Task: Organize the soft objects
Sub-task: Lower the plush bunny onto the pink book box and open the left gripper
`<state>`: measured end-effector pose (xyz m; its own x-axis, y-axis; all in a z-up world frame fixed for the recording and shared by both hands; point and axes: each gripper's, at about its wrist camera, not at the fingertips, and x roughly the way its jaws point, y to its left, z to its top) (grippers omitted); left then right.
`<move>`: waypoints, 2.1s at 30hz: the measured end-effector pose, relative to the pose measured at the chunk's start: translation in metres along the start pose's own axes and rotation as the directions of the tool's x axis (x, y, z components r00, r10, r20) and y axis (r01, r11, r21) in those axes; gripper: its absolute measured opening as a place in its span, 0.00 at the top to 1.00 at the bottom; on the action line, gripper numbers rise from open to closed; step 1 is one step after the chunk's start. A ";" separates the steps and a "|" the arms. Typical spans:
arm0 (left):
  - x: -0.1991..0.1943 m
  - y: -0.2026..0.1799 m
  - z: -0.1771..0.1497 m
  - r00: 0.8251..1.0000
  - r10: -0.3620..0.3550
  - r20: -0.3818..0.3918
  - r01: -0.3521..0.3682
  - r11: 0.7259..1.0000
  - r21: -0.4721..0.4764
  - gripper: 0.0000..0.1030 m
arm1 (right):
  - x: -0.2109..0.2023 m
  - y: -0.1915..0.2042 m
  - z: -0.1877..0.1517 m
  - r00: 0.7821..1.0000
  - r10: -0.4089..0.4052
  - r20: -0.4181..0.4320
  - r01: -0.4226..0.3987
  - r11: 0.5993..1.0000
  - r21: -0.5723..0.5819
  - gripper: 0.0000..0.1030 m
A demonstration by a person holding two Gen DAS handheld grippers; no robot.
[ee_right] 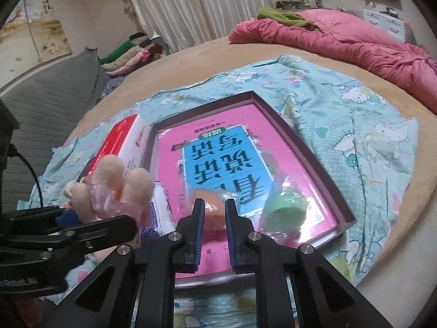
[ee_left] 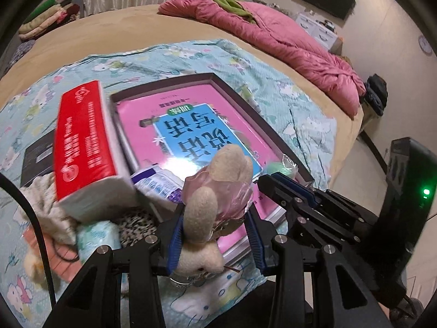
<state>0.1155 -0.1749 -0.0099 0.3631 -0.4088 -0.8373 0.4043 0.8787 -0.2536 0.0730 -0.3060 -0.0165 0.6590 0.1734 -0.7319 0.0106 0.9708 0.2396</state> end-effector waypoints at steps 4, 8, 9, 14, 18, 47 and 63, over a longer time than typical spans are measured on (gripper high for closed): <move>0.015 -0.006 0.005 1.000 0.012 -0.026 -0.012 1.000 0.014 0.59 | 0.001 -0.009 0.000 1.000 -0.005 -0.002 0.005 1.000 0.017 0.84; 0.027 -0.007 0.008 0.998 0.024 -0.050 -0.023 1.000 0.015 0.58 | 0.002 -0.016 0.000 1.000 -0.025 0.000 0.025 0.999 0.028 0.80; 0.030 -0.006 0.009 0.998 0.026 -0.053 -0.025 1.000 0.015 0.58 | 0.002 -0.018 0.000 1.000 -0.031 0.000 0.031 0.999 0.028 0.79; 0.037 -0.001 0.011 0.998 0.019 -0.066 -0.019 1.000 0.000 0.58 | 0.003 -0.021 0.000 0.999 -0.042 0.001 0.042 0.999 0.026 0.70; 0.038 0.001 0.011 0.998 0.013 -0.065 -0.014 1.000 -0.013 0.56 | 0.004 -0.020 0.000 0.999 -0.048 0.001 0.048 0.999 0.019 0.67; 0.016 0.017 0.009 1.000 -0.012 0.010 0.012 0.997 -0.072 0.30 | -0.012 -0.016 0.006 0.994 -0.089 0.067 0.088 0.996 0.018 0.44; -0.013 0.017 -0.001 0.997 0.058 0.057 -0.054 0.996 -0.066 0.23 | -0.022 -0.007 0.009 0.984 -0.152 0.093 0.153 0.988 -0.006 0.28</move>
<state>0.1175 -0.1544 -0.0041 0.4329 -0.3708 -0.8217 0.3276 0.9139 -0.2399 0.0651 -0.3184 0.0032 0.7171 0.0075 -0.6969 0.1070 0.9869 0.1207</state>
